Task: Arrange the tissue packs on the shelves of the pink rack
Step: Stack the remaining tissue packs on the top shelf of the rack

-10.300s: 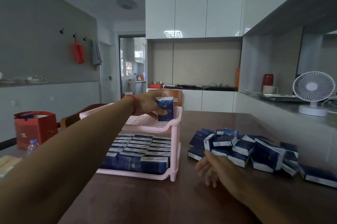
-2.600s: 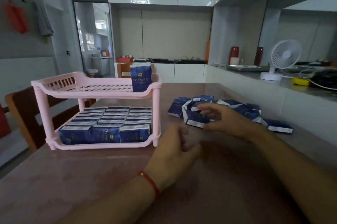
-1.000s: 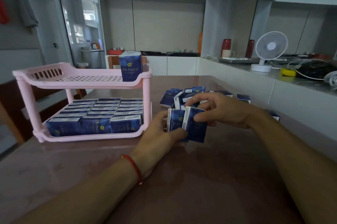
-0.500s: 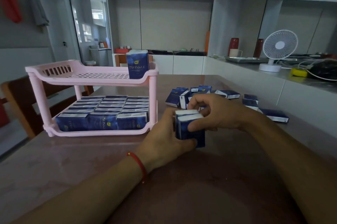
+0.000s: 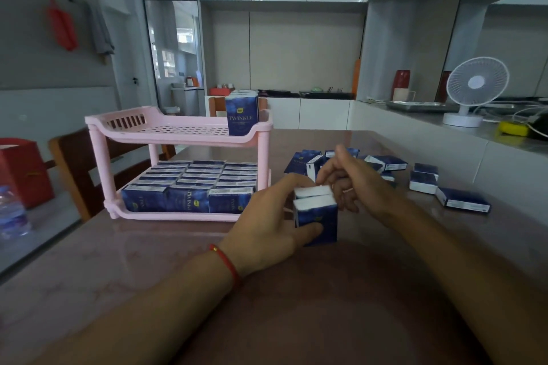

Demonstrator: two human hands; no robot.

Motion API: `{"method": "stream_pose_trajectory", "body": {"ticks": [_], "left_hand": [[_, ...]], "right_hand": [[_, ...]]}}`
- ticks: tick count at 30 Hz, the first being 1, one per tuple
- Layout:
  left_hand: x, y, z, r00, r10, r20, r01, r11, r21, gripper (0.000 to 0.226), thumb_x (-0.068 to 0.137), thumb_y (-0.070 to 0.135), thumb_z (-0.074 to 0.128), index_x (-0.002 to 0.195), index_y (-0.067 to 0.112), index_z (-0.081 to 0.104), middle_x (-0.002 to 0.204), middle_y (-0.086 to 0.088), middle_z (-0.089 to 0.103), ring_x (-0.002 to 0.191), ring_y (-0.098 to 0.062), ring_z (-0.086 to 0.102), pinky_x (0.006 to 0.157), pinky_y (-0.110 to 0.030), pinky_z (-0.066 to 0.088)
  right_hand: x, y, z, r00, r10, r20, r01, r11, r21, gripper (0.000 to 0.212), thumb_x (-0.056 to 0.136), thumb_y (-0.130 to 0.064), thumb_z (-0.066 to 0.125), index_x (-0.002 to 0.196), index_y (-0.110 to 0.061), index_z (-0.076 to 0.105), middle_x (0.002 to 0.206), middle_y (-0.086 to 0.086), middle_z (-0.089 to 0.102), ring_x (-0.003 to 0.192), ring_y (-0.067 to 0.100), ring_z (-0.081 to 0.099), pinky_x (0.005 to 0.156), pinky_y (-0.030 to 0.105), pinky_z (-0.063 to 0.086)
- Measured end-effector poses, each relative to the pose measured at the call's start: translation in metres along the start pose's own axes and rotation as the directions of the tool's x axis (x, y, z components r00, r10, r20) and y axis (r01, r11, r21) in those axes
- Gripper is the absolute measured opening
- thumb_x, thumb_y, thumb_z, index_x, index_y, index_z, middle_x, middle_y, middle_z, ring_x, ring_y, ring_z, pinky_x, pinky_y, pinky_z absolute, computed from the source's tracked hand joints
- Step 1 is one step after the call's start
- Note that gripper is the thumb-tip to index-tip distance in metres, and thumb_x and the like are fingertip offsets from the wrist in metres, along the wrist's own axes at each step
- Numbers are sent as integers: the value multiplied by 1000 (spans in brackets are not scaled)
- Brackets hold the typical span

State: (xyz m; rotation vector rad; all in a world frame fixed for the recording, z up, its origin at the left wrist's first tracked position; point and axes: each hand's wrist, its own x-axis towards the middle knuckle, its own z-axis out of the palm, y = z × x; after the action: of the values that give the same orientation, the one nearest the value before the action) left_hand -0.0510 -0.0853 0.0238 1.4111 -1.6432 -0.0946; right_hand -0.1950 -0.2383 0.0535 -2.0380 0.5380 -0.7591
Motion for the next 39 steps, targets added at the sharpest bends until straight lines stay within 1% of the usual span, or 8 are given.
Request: {"method": "stream_pose_trajectory", "body": {"ticks": [6,11,14,16,19,24,31,39], "left_hand": [[-2,32,-33,992,117,-46,-118,992,-35,48,79,17,82,119,21,56,114,7,66,105,-15,65,86,-33,58],[10,46,-99,992,29,-125,-43,993,-109,49,79,7,80,118,21,55,122,-3,62,109,-21,66,83,-36,60],[30,49,-138,978,12,-209,-14,1000,-11,48,78,0,79,116,20,56,121,-3,61,107,-21,66,81,-27,60],[45,45,-158,971,-45,-233,57,997,43,49,77,-2,79,116,19,56,119,-5,62,107,-20,65,81,-28,61],[63,33,-172,972,-141,-187,157,985,72,51,74,0,82,114,19,58,114,-9,65,107,-26,65,88,-43,59],[76,21,-162,968,-218,-124,227,971,68,49,77,-3,78,117,18,58,118,-5,61,106,-22,61,76,-25,53],[77,5,-156,970,-227,-88,236,966,102,53,77,3,81,121,20,57,109,0,61,94,-16,64,70,-22,55],[79,6,-157,960,-275,-55,279,956,88,63,79,5,79,131,23,49,118,-1,54,95,-14,64,68,-18,59]], "right_hand": [[2,12,2,997,58,-50,-58,998,9,73,102,-59,18,86,-7,66,59,3,67,49,20,58,46,30,37],[7,18,4,996,83,-26,-84,996,-21,81,93,-68,20,89,-5,72,82,17,73,54,26,62,42,29,41],[8,18,3,996,90,-19,-90,996,11,82,89,-71,24,89,-4,73,84,20,72,54,26,62,40,26,41],[9,19,3,995,101,-19,-101,995,13,80,94,-68,25,89,-3,73,84,21,72,54,27,61,40,26,41],[9,20,3,992,120,-28,-120,993,0,74,102,-58,26,90,-2,73,83,21,72,54,26,61,40,27,41],[8,23,0,989,139,-42,-139,990,-2,71,102,-56,30,88,-1,72,82,20,72,51,25,60,39,26,41],[13,29,2,992,122,-40,-123,992,-18,70,102,-55,31,84,-3,73,76,17,71,53,26,60,40,26,41],[16,38,3,991,129,-22,-130,991,-44,70,98,-60,32,85,-4,73,79,18,71,54,28,62,41,28,41]]}}
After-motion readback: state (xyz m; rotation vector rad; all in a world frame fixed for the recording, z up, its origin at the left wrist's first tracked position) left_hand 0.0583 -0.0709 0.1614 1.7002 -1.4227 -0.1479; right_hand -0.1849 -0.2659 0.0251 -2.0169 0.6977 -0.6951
